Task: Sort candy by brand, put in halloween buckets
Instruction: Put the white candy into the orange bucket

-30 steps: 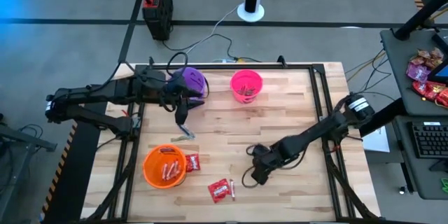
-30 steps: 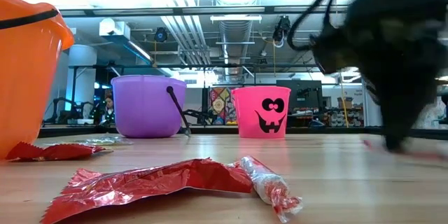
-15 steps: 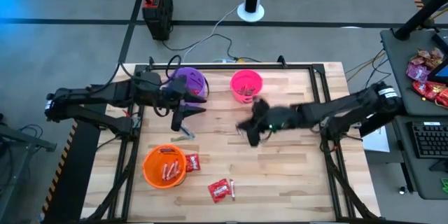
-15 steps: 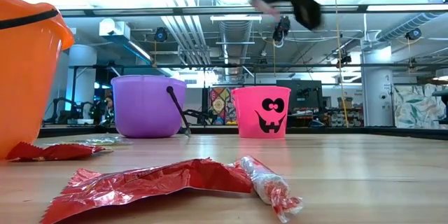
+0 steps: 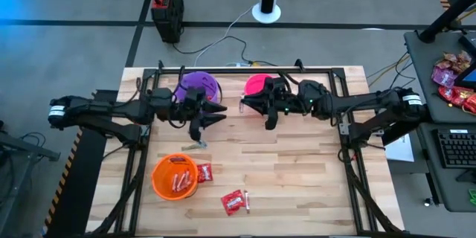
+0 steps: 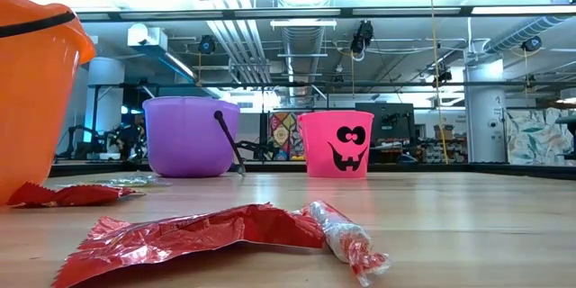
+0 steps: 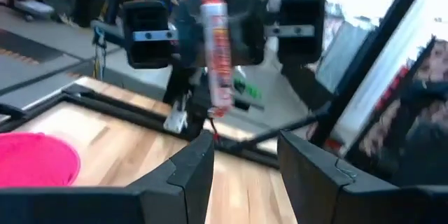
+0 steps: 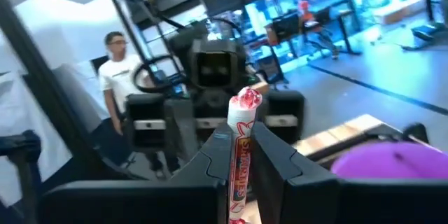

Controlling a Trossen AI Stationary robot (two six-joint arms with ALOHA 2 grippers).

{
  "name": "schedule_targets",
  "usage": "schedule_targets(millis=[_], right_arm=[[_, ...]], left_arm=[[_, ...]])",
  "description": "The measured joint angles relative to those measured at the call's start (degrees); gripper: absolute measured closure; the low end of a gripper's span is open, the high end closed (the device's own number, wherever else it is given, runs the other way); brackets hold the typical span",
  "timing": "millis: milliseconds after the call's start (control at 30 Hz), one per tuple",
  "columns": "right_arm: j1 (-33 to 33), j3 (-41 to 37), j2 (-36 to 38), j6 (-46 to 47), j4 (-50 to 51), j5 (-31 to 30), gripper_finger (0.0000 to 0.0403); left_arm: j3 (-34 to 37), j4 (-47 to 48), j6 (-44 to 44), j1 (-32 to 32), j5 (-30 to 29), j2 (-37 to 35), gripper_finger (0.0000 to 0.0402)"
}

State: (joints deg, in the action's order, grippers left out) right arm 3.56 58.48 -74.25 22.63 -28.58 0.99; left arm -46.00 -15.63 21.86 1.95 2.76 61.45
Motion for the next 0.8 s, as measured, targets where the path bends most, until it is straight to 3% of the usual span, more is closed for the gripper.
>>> schedule_targets(millis=[167,533,633,767,800], right_arm=[[1.7,3.3,-2.9,-0.8,0.0,5.6,0.0379],[2.6,9.6,-7.8,-3.9,3.4,10.6,0.0381],[3.1,9.7,-7.1,-4.2,4.3,10.6,0.038],[3.5,9.6,-6.8,-4.2,6.1,10.8,0.0365],[3.5,9.6,-6.8,-4.2,6.1,10.6,0.036]], left_arm=[[2.4,-10.8,1.2,0.0,-3.1,2.3,0.026],[-2.7,-10.8,1.2,0.2,-3.6,9.0,0.0264],[-3.3,-10.9,1.2,0.2,-3.1,9.6,0.029],[-3.2,-9.9,1.9,0.2,-2.8,9.3,0.0374],[-3.1,-9.7,2.3,0.2,-2.8,9.1,0.0378]])
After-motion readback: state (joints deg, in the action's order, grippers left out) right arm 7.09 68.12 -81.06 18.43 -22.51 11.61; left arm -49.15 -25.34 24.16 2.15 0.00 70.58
